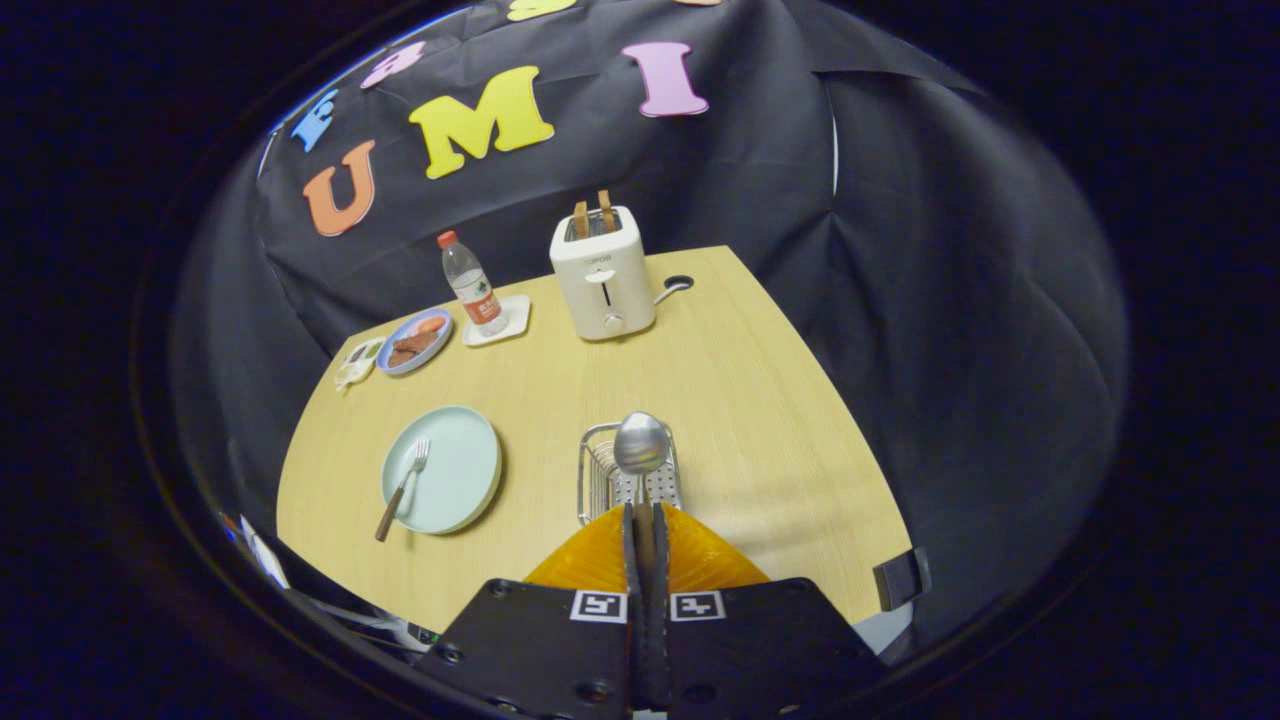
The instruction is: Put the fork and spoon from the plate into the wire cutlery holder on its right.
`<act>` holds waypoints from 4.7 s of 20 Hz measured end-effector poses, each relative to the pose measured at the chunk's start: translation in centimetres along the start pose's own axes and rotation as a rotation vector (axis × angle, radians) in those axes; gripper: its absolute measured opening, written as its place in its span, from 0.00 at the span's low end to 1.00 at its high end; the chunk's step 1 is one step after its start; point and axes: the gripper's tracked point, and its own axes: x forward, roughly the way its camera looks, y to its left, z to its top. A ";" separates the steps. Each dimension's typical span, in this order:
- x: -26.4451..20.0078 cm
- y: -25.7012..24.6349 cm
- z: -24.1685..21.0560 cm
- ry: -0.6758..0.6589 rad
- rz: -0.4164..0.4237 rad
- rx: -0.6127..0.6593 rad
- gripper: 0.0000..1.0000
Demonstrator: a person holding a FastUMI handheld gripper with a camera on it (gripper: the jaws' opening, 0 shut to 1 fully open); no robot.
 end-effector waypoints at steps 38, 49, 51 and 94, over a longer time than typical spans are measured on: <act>9.3 26.5 -7.2 0.087 0.152 -0.075 0.96; 13.4 31.5 -9.7 0.135 0.149 -0.079 0.26; 13.7 31.0 -9.9 0.153 0.133 -0.087 0.16; -0.6 1.4 -2.6 0.138 0.044 0.047 0.05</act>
